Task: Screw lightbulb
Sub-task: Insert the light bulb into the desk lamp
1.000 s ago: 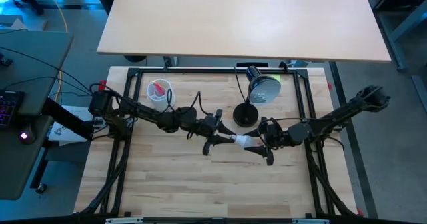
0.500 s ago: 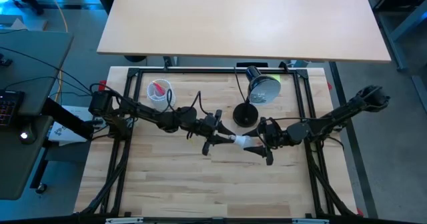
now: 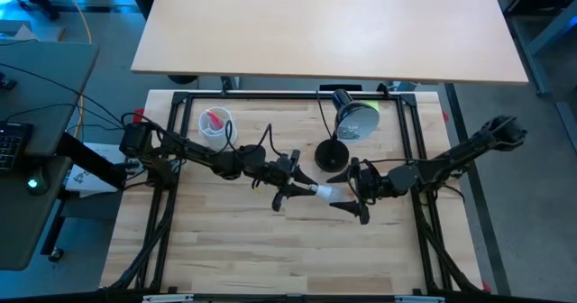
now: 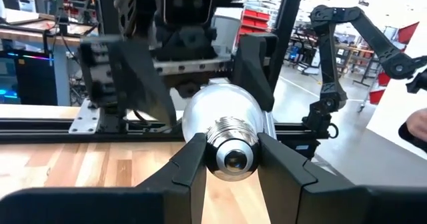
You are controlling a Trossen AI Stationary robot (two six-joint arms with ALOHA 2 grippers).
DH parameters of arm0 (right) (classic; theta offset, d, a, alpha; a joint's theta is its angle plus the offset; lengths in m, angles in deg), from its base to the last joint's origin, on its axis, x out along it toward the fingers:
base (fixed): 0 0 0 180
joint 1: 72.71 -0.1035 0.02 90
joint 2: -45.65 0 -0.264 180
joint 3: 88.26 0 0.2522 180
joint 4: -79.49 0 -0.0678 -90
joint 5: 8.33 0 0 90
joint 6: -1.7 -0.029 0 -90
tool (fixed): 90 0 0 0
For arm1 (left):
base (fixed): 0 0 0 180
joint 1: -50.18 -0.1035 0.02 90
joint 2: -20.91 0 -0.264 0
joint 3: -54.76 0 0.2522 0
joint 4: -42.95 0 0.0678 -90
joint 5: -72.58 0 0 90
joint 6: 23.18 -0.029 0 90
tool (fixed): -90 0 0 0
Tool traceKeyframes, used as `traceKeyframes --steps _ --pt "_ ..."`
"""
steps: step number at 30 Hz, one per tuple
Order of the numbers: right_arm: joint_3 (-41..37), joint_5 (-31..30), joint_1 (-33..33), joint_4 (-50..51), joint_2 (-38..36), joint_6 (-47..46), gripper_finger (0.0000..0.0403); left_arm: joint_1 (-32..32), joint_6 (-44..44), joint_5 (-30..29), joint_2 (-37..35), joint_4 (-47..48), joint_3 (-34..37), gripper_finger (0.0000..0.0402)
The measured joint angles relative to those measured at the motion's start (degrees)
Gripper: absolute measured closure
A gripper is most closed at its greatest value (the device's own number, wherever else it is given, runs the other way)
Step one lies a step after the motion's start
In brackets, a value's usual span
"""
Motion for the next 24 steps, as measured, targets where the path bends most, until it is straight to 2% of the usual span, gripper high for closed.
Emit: traceKeyframes --steps 9,12,16,20,24 --pt "13.60 -15.93 -5.52 25.86 -0.50 4.92 0.0075 -0.07 0.99 0.23 0.00 1.83 0.04 0.0305" --pt "17.46 -22.09 -9.50 31.27 -0.37 5.15 0.0075 -0.09 1.01 0.24 0.00 2.86 0.04 0.0305" --pt "20.59 -33.36 -15.75 34.46 1.17 6.94 0.0075 -0.13 1.40 -0.26 -0.04 5.34 0.53 0.0305" --pt "21.56 -42.18 -21.07 34.74 4.05 9.49 0.0075 -0.11 4.34 -6.32 -0.04 -2.08 6.25 0.0305" --pt "21.50 -41.32 -22.65 36.69 6.90 8.59 0.0079 -0.32 8.32 -10.57 0.42 -17.99 14.54 0.0305"
